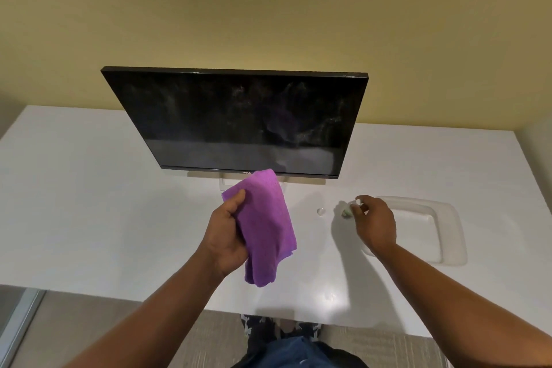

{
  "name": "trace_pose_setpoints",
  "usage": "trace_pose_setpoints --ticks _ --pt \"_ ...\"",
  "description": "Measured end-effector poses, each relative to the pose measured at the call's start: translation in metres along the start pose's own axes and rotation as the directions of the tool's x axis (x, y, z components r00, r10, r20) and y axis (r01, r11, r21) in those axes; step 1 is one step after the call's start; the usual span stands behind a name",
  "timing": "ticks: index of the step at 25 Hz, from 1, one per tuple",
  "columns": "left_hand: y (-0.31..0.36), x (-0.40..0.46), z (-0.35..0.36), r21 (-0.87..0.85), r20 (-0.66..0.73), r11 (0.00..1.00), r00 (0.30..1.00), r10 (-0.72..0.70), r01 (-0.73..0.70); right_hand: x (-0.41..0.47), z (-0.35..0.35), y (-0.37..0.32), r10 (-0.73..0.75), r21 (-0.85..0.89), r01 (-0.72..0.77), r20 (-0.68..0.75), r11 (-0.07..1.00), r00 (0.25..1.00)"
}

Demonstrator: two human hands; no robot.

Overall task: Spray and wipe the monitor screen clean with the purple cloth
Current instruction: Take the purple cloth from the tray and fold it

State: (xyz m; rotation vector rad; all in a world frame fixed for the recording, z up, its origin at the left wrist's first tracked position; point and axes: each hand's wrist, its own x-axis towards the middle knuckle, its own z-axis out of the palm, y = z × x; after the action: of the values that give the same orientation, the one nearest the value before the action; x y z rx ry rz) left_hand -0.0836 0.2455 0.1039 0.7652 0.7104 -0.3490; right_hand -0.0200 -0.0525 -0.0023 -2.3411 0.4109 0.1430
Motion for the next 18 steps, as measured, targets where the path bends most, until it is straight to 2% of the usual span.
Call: trace_pose_setpoints --ticks 4,9,12,15,18 --pt "-0.002 -0.004 0.008 0.011 -0.022 0.998 0.998 0.065 -0.064 -0.016 -0.018 -0.012 -0.151 0.204 0.162 -0.067 0.965 0.986" --pt "0.002 -0.011 0.016 0.040 -0.032 0.994 0.994 0.100 -0.099 -0.041 -0.042 -0.063 -0.235 0.569 0.167 0.047 0.805 0.971" --pt "0.006 -0.018 0.018 0.057 -0.026 0.991 0.992 0.124 -0.122 -0.055 -0.053 -0.101 -0.317 0.669 0.213 0.035 0.712 0.948" --pt "0.010 -0.025 0.015 0.042 -0.029 0.990 0.990 0.135 -0.133 -0.069 -0.059 -0.128 -0.361 0.784 0.172 0.071 0.596 0.930" --pt "0.017 -0.031 0.011 0.041 -0.032 0.990 0.990 0.136 -0.135 -0.080 -0.061 -0.145 -0.394 0.802 0.117 0.156 0.585 0.906"
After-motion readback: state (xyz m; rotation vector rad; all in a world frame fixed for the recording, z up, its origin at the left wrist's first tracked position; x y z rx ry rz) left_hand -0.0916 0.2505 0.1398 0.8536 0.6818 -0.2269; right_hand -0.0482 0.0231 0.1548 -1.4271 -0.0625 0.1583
